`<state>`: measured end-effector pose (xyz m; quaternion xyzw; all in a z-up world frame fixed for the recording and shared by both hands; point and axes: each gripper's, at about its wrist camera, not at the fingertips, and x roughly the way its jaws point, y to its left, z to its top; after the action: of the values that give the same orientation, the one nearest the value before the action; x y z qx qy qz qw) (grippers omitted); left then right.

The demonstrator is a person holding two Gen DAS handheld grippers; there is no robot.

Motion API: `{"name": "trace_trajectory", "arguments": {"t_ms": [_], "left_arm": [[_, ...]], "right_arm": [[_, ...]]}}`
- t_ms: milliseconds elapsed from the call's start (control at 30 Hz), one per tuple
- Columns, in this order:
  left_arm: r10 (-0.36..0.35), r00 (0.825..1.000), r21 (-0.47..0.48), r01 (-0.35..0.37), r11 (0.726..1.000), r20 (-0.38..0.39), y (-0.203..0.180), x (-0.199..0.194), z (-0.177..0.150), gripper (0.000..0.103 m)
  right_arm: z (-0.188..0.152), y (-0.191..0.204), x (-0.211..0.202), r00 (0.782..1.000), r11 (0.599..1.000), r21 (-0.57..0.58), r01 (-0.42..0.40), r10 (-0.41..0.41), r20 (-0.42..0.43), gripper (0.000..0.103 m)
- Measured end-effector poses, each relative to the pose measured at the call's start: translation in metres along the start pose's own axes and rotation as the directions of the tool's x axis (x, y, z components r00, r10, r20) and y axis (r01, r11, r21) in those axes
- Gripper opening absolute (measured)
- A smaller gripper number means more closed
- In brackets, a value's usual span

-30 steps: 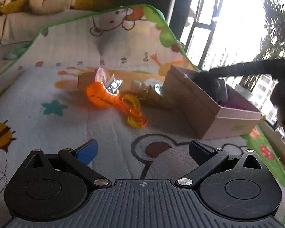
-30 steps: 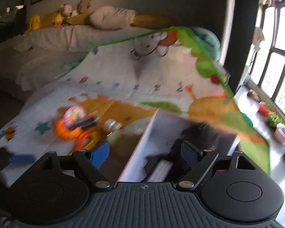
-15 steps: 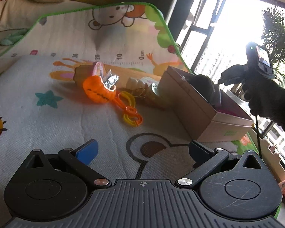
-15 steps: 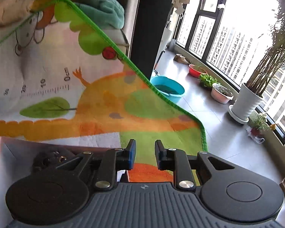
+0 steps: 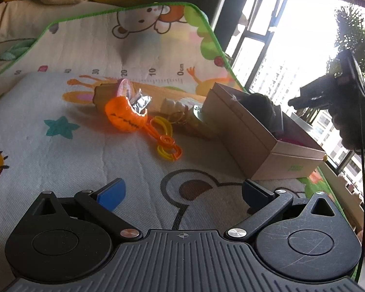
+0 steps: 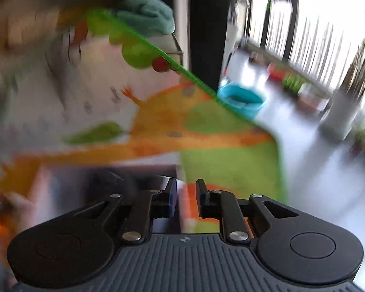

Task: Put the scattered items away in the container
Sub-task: 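Raise the open right tool out of the pink box, then grasp the white bottle with red cap with the right tool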

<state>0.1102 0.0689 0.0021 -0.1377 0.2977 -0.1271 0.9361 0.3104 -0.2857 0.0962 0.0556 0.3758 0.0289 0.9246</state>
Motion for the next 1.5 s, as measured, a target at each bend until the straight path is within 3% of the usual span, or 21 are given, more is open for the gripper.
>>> {"name": "trace_trajectory", "arguments": {"t_ms": [100, 333, 500, 633, 800, 900, 1067, 1167, 1233, 1367, 1500], "left_arm": [[0.0, 1.0, 0.0, 0.0, 1.0, 0.0, 0.0, 0.0, 0.0, 0.103], [-0.006, 1.0, -0.009, 0.006, 1.0, 0.001, 0.001, 0.0, 0.0, 0.103], [-0.006, 1.0, -0.011, 0.006, 1.0, 0.001, 0.001, 0.0, 0.001, 0.103], [-0.005, 1.0, -0.011, 0.005, 1.0, 0.001, 0.0, 0.0, 0.001, 0.103], [-0.003, 1.0, -0.009, 0.003, 1.0, 0.001, -0.001, 0.001, 0.0, 0.103], [-0.003, 1.0, -0.009, 0.003, 1.0, 0.001, -0.001, 0.001, 0.0, 0.103], [0.002, 1.0, -0.003, -0.002, 1.0, 0.0, -0.001, 0.001, 0.0, 0.103], [0.003, 1.0, -0.003, -0.003, 1.0, 0.0, 0.0, 0.0, 0.0, 0.103], [0.003, 1.0, -0.003, -0.003, 1.0, 0.0, 0.0, 0.001, 0.0, 0.103], [0.005, 1.0, -0.001, -0.005, 1.0, 0.0, 0.0, 0.001, 0.0, 0.103], [0.003, 1.0, -0.001, -0.003, 1.0, 0.001, 0.0, 0.0, 0.0, 0.103]], "right_arm": [[0.001, 0.006, 0.007, 1.0, 0.999, 0.039, -0.003, 0.003, 0.013, 0.017], [0.016, 0.018, 0.032, 0.995, 0.996, -0.047, 0.078, -0.075, 0.073, 0.017], [0.009, 0.008, 0.041, 0.999, 0.999, 0.029, -0.039, 0.04, -0.017, 0.016], [-0.003, 0.008, 0.028, 0.97, 0.973, 0.095, -0.21, 0.219, -0.104, 0.016], [0.002, 0.025, -0.011, 0.971, 0.97, 0.039, -0.239, 0.24, -0.017, 0.016], [0.004, 0.041, -0.024, 0.973, 0.973, -0.01, -0.231, 0.231, 0.019, 0.016], [-0.014, 0.099, -0.037, 0.951, 0.941, -0.138, -0.308, 0.306, -0.031, 0.021], [-0.028, 0.154, -0.036, 0.933, 0.89, -0.278, -0.361, 0.345, -0.105, 0.04], [-0.037, 0.188, -0.03, 0.932, 0.855, -0.371, -0.363, 0.33, -0.151, 0.054], [-0.049, 0.237, -0.003, 0.958, 0.79, -0.541, -0.288, 0.233, -0.17, 0.054], [-0.045, 0.261, 0.042, 0.967, 0.778, -0.58, -0.24, 0.138, -0.214, 0.054]]}}
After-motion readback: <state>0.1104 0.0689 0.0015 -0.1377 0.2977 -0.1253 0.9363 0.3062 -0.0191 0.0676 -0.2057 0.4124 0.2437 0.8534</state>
